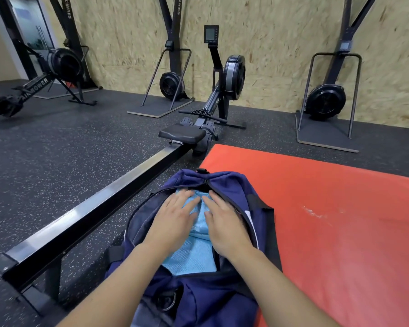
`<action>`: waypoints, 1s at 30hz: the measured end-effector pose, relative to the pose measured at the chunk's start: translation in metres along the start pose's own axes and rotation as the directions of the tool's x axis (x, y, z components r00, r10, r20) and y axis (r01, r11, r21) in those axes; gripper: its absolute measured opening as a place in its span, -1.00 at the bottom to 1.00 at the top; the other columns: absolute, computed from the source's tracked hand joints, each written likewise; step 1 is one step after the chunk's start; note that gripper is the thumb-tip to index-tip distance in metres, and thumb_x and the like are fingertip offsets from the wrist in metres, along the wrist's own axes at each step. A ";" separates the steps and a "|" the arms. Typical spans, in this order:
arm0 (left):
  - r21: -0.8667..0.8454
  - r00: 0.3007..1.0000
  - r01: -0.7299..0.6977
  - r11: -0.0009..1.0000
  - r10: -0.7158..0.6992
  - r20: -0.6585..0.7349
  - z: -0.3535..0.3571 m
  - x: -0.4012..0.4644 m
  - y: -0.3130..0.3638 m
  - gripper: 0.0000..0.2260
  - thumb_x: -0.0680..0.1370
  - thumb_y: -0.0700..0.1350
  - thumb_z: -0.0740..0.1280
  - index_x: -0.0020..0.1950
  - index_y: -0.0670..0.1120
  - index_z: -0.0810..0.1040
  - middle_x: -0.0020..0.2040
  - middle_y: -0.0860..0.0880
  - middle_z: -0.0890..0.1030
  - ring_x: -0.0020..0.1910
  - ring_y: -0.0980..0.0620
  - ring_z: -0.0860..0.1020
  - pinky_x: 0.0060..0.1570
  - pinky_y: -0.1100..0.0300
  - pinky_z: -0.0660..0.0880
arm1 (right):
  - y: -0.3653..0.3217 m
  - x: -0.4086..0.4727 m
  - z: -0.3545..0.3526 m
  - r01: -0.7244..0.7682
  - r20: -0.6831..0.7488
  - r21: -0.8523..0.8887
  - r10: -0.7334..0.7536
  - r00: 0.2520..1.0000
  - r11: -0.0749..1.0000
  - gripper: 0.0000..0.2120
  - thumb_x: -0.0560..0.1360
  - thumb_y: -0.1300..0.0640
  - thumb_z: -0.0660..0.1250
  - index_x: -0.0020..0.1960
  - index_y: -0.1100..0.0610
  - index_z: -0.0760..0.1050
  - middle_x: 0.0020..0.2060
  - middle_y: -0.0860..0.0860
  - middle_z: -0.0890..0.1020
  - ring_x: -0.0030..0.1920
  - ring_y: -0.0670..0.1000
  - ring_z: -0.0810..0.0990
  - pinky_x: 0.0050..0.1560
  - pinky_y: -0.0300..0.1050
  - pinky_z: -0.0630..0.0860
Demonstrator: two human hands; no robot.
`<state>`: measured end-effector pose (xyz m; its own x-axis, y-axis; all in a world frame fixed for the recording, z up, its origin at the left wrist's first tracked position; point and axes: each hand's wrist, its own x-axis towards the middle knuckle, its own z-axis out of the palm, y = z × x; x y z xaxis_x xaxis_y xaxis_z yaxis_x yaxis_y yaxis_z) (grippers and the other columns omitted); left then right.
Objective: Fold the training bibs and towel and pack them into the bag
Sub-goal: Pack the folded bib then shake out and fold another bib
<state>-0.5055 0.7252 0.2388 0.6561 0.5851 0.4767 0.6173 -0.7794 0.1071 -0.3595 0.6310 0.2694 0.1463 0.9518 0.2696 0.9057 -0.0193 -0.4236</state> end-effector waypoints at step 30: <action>-0.372 0.975 0.185 0.910 -0.123 0.184 -0.031 -0.017 0.007 -0.24 0.48 0.33 -0.01 0.58 -0.06 0.25 0.55 0.14 0.13 0.56 0.16 -0.02 0.49 0.31 -0.10 | -0.019 -0.017 -0.010 -0.086 0.158 0.018 0.082 0.984 0.996 -0.45 0.71 -0.04 0.02 0.64 -0.01 -0.08 0.63 -0.04 -0.09 0.61 -0.02 -0.14 0.55 -0.07 -0.18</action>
<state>-0.5261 0.7032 0.2581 0.6438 0.7076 0.2913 0.5214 -0.6842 0.5098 -0.3751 0.6119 0.2813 0.1552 0.9834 0.0942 0.8826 -0.0952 -0.4603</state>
